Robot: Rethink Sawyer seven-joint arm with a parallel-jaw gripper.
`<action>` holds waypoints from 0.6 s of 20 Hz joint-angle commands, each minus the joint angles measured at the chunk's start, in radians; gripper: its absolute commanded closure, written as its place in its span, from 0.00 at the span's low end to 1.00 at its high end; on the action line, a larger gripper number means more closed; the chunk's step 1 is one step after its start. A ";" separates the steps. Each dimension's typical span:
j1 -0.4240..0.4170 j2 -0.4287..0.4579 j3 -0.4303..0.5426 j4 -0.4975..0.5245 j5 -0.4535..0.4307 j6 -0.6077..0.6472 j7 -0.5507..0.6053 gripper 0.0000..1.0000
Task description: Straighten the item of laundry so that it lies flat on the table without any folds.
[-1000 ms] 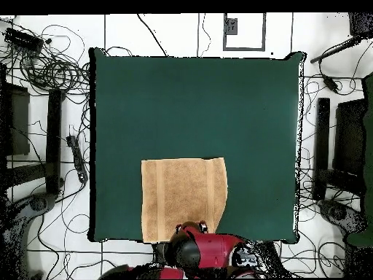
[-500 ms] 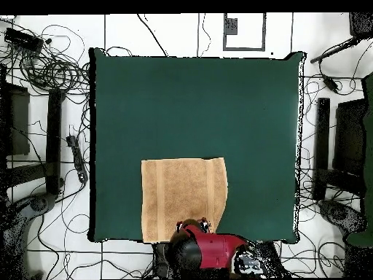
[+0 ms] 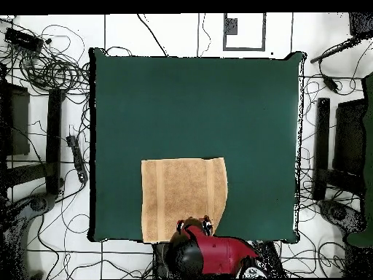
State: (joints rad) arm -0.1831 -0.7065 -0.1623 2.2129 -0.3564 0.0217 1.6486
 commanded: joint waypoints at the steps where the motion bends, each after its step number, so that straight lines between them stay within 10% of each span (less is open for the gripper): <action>1: -0.015 -0.145 0.125 0.067 0.041 0.173 0.103 0.00; 12: -0.005 -0.116 0.119 0.058 0.022 0.146 0.122 0.00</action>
State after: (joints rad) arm -0.1988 -0.8407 -0.1626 2.2427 -0.3570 0.1112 1.6486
